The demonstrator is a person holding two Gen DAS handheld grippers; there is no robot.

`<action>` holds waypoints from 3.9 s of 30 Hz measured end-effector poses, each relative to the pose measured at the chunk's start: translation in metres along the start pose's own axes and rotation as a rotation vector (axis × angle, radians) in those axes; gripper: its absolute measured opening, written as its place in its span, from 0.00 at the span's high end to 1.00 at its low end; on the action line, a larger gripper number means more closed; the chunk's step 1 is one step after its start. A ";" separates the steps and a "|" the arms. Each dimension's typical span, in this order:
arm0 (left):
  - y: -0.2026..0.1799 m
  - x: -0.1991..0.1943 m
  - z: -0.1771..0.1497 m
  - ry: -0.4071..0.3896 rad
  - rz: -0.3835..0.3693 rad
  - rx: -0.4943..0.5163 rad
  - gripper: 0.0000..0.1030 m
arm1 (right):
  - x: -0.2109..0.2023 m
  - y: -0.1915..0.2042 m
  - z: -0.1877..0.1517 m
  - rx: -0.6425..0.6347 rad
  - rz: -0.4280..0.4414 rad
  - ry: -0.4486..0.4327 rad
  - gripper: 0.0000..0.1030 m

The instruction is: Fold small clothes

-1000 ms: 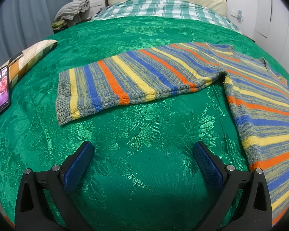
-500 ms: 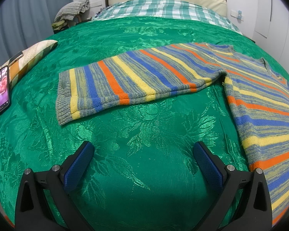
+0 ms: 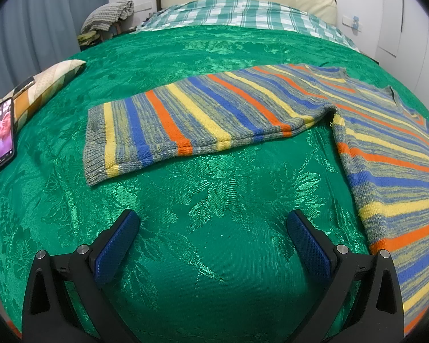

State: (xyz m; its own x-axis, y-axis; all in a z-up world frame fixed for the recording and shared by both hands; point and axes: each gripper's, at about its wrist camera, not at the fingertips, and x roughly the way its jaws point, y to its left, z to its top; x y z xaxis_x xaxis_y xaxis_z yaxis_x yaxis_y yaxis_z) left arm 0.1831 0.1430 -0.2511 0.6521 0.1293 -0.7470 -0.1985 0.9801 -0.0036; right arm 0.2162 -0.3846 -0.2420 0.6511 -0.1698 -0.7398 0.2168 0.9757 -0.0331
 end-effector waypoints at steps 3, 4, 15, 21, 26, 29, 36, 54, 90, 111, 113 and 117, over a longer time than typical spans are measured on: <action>0.000 0.000 0.000 0.000 0.000 0.000 0.00 | 0.000 0.000 0.000 0.000 0.000 0.000 0.00; 0.000 0.000 0.000 0.000 0.000 0.000 0.00 | 0.000 0.000 0.000 0.000 0.000 0.000 0.00; 0.000 0.000 0.000 -0.001 -0.001 -0.001 0.00 | 0.000 0.000 0.000 0.000 0.000 0.000 0.00; 0.000 0.000 0.000 -0.001 -0.001 0.000 0.00 | 0.000 0.000 0.000 0.000 0.000 0.000 0.00; 0.000 0.000 0.000 -0.002 -0.001 0.000 0.00 | 0.000 0.000 0.000 0.000 0.000 0.000 0.00; 0.000 0.000 0.000 -0.002 -0.001 0.000 0.00 | 0.000 0.000 0.000 0.000 0.000 0.000 0.00; 0.000 0.000 0.000 -0.002 -0.001 -0.001 0.00 | 0.000 0.000 0.000 0.000 0.000 0.000 0.00; 0.015 -0.075 0.013 0.037 -0.251 -0.130 0.01 | -0.039 -0.093 0.073 0.328 0.203 0.022 0.01; 0.036 -0.059 -0.019 0.084 -0.150 -0.189 0.01 | -0.046 0.121 0.284 0.087 0.764 0.121 0.87; 0.023 -0.051 -0.025 0.107 -0.096 -0.118 0.01 | 0.071 0.144 0.130 -0.523 0.142 0.224 0.58; 0.023 -0.052 -0.025 0.106 -0.091 -0.114 0.01 | 0.091 0.110 0.126 -0.394 0.040 0.238 0.58; 0.026 -0.048 -0.024 0.115 -0.096 -0.125 0.01 | 0.094 0.068 0.114 -0.243 0.124 0.236 0.47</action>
State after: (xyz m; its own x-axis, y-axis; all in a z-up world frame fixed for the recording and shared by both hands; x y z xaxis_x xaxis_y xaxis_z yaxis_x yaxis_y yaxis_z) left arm 0.1290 0.1588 -0.2315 0.5861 0.0108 -0.8101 -0.2335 0.9597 -0.1562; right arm 0.3750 -0.3500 -0.2377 0.4696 -0.0392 -0.8820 -0.0505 0.9962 -0.0711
